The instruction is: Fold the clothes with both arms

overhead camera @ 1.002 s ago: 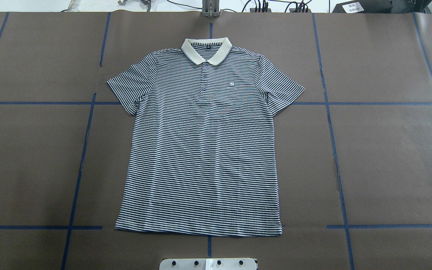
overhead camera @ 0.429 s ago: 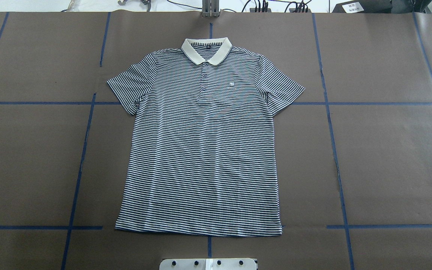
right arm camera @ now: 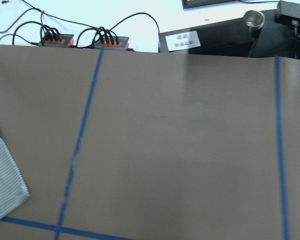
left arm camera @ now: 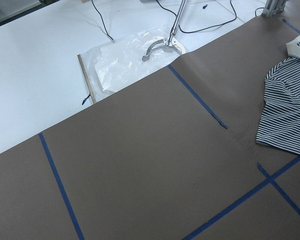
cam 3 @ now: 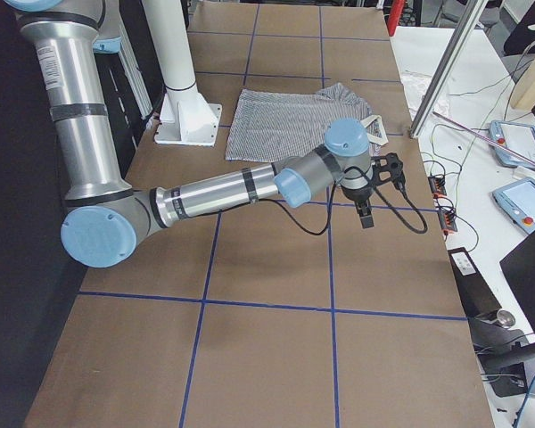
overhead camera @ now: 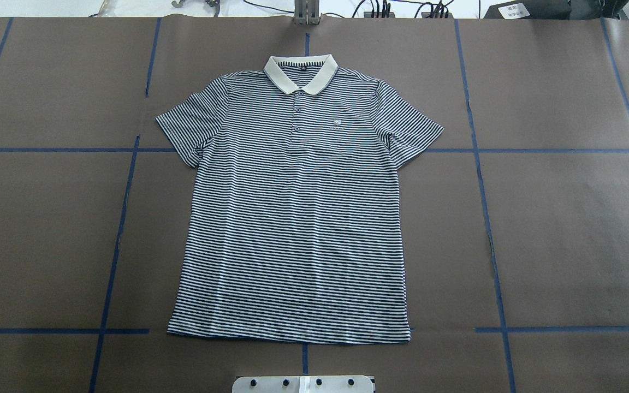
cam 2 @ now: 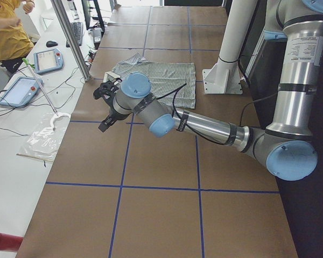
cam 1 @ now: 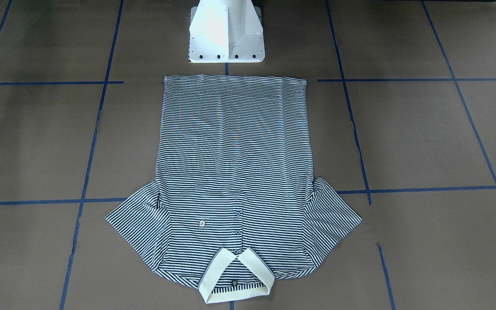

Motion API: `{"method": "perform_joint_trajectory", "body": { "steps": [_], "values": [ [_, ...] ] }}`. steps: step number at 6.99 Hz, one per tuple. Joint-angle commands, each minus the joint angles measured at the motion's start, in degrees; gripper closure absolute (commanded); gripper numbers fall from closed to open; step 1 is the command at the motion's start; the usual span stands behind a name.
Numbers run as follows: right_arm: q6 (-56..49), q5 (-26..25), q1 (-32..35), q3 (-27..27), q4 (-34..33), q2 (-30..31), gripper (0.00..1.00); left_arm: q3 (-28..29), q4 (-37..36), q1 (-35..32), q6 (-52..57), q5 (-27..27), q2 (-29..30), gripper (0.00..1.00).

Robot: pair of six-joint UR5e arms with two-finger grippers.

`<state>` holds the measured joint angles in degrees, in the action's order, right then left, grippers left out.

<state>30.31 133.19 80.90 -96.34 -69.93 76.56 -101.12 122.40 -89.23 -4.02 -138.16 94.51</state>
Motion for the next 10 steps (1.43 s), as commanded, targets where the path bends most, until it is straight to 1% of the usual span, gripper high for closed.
{"method": "perform_joint_trajectory", "body": {
  "steps": [1,2,3,4,5,6,7,8,9,10],
  "values": [
    [25.2,-12.4,-15.0,0.2,0.1,-9.2,0.14,-0.1,0.0,0.1,-0.1,0.0,0.2,0.0],
    [29.7,-19.3,-20.0,1.9,0.0,-11.9,0.2,-0.1,0.0,0.1,-0.1,0.0,0.2,0.0],
    [29.7,-20.2,-22.5,5.3,1.1,-12.7,0.26,-0.1,0.0,0.1,-0.1,0.0,0.2,0.0],
    [30.8,-21.6,-24.1,11.0,9.2,-12.8,0.27,-0.3,0.0,0.1,0.0,-0.1,0.2,0.0],
    [35.0,-21.7,-26.0,15.3,16.2,-13.2,0.28,-0.2,0.0,0.1,0.0,0.0,0.1,0.0],
    [35.5,-23.6,-28.1,16.3,16.3,-14.1,0.28,0.0,0.1,0.1,0.0,0.1,0.1,0.0],
    [36.0,-27.9,-30.7,16.9,16.5,-14.2,0.31,0.0,0.0,0.1,0.0,0.1,0.1,0.0],
    [36.2,-28.8,-31.9,17.5,16.5,-14.2,0.36,0.0,0.0,0.1,0.0,0.1,0.1,0.0],
    [36.2,-30.0,-33.1,19.1,16.5,-14.5,0.4,0.0,0.0,0.1,0.0,0.1,0.0,0.0],
    [36.2,-31.0,-33.7,19.7,16.5,-14.7,0.4,0.0,0.0,0.1,0.0,0.1,0.0,0.0]
  ]
}}
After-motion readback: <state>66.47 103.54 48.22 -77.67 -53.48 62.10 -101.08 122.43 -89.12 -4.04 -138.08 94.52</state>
